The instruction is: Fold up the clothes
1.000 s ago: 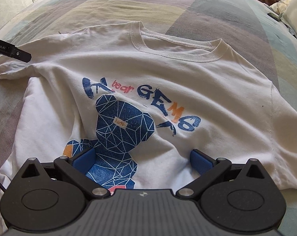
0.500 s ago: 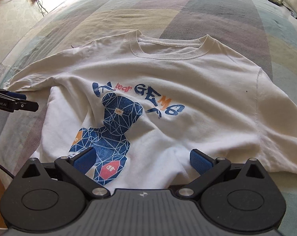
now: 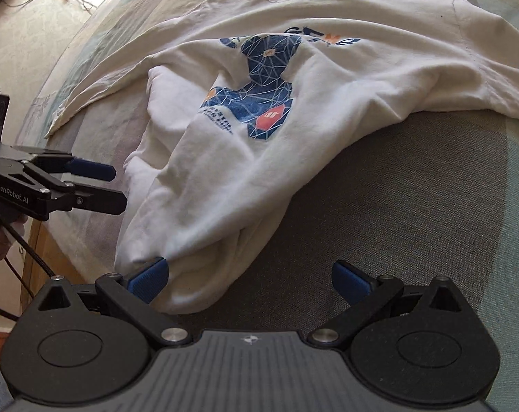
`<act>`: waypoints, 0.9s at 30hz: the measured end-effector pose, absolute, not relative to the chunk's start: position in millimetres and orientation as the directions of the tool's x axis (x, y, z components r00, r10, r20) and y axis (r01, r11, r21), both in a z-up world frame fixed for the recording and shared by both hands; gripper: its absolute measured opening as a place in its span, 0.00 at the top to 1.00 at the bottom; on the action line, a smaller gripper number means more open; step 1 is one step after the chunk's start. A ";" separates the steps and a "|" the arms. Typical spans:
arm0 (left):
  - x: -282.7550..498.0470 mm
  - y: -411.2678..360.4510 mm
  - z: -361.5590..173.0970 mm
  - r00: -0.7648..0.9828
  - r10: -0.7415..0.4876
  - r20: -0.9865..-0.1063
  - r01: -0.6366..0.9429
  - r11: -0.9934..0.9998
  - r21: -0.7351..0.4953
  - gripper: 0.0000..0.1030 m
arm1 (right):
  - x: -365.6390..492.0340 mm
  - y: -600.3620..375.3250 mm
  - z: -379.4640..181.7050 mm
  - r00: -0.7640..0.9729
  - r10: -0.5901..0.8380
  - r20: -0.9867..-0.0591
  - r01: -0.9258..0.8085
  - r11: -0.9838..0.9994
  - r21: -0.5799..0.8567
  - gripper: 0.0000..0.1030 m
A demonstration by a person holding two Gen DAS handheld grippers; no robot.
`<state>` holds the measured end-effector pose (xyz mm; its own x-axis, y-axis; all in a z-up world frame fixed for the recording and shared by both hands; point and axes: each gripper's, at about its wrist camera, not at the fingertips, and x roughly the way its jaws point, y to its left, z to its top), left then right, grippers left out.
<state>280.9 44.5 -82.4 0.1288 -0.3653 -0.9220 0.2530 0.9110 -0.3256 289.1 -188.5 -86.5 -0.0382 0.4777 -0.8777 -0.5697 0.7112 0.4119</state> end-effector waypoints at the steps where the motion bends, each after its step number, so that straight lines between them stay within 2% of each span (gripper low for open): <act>1: 278.5 40.9 -83.6 0.113 -0.359 -0.927 0.301 0.901 -0.312 0.07 | 283.1 -184.6 -87.0 -0.041 0.459 -0.887 -0.606 0.695 0.388 0.00; 4: 275.8 30.6 -85.1 0.074 -0.386 -0.920 0.409 0.853 -0.325 0.07 | 268.5 -170.9 -90.1 -0.025 0.401 -0.916 -0.693 0.653 0.305 0.00; 9: 294.1 17.4 -85.3 0.069 -0.498 -0.865 0.442 0.792 -0.421 0.07 | 256.2 -147.2 -90.9 0.028 0.342 -0.939 -0.787 0.587 0.190 0.00; 13: 314.2 10.7 -76.9 0.091 -0.556 -0.826 0.468 0.756 -0.457 0.08 | 257.4 -148.7 -83.8 0.058 0.339 -0.939 -0.794 0.585 0.162 0.00; 22: 367.9 -7.7 -53.4 0.153 -0.645 -0.749 0.485 0.709 -0.512 0.08 | 257.1 -179.7 -75.6 0.063 0.309 -0.949 -0.739 0.654 0.164 0.00; 27: 400.9 -17.5 -48.0 0.170 -0.667 -0.725 0.459 0.705 -0.541 0.08 | 244.6 -170.7 -74.9 -0.018 0.361 -0.932 -0.756 0.605 0.249 0.00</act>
